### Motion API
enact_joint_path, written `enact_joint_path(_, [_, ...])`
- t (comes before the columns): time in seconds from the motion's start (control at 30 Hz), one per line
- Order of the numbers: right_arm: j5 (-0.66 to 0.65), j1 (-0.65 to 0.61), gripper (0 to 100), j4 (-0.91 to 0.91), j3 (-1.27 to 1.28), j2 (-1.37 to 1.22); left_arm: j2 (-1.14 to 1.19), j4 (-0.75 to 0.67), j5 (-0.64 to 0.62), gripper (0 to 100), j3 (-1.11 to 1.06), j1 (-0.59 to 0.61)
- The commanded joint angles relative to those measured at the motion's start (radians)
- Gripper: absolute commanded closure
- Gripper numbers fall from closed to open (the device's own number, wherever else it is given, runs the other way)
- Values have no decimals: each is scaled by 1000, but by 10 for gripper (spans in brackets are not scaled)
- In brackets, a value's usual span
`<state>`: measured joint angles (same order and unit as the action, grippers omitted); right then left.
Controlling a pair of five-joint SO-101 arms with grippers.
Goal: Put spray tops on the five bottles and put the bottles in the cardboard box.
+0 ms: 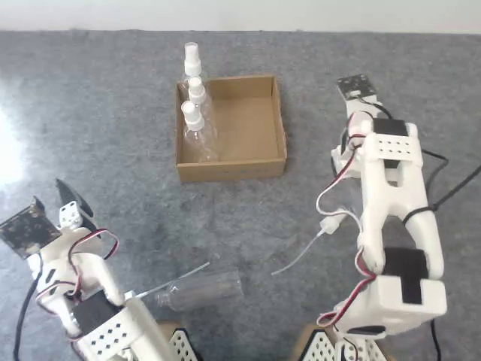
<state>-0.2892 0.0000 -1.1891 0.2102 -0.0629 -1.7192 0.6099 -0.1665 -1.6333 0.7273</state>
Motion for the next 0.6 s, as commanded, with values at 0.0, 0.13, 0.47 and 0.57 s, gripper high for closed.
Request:
enact_joint_path(0.0, [60, -62, 912, -71, -48, 114, -18, -28, 8, 844, 7, -6])
enact_joint_path(0.13, [112, -116, 912, -116, -48, 180, -18, -28, 8, 844, 7, -6])
enact_joint_path(0.47, [127, -128, 912, -117, 37, 341, -18, -28, 8, 844, 7, -6])
enact_joint_path(0.57, [127, -128, 912, -117, 91, 420, -18, -28, 8, 844, 7, -6])
